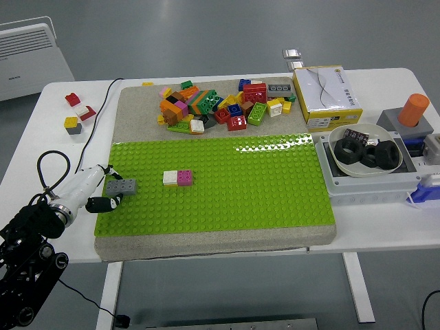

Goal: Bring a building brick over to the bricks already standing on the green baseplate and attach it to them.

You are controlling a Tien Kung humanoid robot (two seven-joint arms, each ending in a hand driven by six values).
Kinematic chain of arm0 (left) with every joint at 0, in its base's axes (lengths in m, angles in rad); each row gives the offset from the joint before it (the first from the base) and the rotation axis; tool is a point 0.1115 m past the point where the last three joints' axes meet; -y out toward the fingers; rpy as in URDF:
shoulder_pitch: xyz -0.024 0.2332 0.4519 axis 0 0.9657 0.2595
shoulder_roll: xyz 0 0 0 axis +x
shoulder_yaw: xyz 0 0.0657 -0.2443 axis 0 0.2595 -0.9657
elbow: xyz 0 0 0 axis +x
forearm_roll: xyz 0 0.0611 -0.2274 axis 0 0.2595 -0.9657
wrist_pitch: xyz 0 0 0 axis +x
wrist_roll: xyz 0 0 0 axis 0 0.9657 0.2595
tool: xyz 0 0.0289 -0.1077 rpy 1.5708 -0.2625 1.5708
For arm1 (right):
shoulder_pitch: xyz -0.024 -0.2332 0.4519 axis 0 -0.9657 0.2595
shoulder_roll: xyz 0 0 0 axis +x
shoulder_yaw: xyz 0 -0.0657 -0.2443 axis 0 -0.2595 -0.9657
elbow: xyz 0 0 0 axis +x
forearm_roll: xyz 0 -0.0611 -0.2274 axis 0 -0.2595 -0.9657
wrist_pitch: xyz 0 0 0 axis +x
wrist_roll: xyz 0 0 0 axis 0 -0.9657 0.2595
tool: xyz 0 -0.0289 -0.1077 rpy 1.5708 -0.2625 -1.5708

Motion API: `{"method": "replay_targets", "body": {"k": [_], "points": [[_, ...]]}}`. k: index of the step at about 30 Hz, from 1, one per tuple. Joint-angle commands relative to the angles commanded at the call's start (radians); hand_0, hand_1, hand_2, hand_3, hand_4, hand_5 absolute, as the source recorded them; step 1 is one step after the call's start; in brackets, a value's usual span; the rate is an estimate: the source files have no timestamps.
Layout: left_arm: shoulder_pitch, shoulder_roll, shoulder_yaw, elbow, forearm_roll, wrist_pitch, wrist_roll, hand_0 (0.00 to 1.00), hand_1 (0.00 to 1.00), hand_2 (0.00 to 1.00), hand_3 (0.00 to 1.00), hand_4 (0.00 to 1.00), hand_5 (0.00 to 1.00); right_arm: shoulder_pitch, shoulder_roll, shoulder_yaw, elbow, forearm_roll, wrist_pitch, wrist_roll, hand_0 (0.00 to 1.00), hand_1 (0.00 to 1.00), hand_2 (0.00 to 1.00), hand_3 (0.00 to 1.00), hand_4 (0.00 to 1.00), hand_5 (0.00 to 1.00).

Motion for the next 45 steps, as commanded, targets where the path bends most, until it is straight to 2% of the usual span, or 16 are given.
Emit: {"method": "replay_targets", "body": {"k": [14,15,45], "points": [[-0.002,-0.006,-0.002,0.007,-0.009,0.018,-0.019,0.981,0.929,0.906,0.513,0.585,0.14,0.001,-0.001,0.024,0.0,-0.026,0.005,-0.002,0.682,0.685,0.801,0.862,0.896,0.998],[-0.002,-0.006,-0.002,0.008,-0.01,0.019,-0.019,0.978,0.928,0.89,0.472,0.62,0.008,0.001,-0.001,0.026,0.0,-0.028,0.005,-0.002,0.683,0.682,0.8,0.858,0.889,0.998],[0.002,-0.011,-0.012,-0.012,-0.002,0.036,-0.03,0.973,0.915,0.877,0.446,0.672,0.008,0.002,-0.004,0.054,0.0,-0.057,0.008,-0.005,0.681,0.677,0.795,0.848,0.888,0.998]]}}
